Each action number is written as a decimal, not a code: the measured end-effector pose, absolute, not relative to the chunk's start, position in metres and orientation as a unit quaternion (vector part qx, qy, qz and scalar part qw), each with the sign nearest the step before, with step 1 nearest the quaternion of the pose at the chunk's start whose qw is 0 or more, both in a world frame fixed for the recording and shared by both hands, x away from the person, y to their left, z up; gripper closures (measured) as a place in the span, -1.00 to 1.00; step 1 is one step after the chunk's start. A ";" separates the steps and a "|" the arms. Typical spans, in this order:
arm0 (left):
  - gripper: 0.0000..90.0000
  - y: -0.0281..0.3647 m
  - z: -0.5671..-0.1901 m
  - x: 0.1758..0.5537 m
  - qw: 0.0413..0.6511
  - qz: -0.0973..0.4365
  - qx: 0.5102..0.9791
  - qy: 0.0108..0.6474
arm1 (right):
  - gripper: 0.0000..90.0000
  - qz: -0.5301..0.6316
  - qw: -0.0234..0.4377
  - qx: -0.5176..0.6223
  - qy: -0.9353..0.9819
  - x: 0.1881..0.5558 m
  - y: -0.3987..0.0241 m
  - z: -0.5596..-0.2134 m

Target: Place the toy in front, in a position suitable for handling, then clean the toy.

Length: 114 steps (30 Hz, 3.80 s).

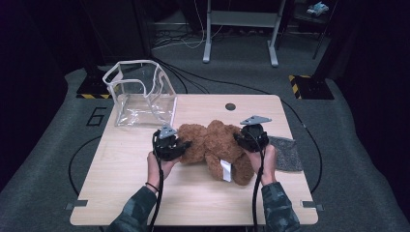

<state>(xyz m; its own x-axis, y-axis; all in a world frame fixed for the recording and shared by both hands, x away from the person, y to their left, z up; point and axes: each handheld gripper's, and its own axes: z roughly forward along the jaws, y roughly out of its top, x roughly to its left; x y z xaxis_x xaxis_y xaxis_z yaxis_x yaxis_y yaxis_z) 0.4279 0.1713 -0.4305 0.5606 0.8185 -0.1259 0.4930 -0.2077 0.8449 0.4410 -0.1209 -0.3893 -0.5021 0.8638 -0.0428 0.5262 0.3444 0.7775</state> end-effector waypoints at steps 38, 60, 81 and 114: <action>0.48 0.138 -0.457 0.454 0.428 0.183 0.769 0.438 | 0.67 0.321 0.232 0.508 0.765 0.471 -0.136 -0.436; -0.66 0.172 -0.435 0.431 0.429 0.204 0.764 0.436 | -0.66 0.363 0.214 0.525 0.740 0.435 -0.201 -0.419; -0.82 0.201 -0.461 0.420 0.417 0.178 0.767 0.455 | -0.68 0.241 0.220 0.632 0.703 0.458 -0.253 -0.495; -0.82 0.202 -0.470 0.418 0.415 0.169 0.773 0.449 | 0.70 0.333 0.269 0.573 0.699 0.439 -0.243 -0.398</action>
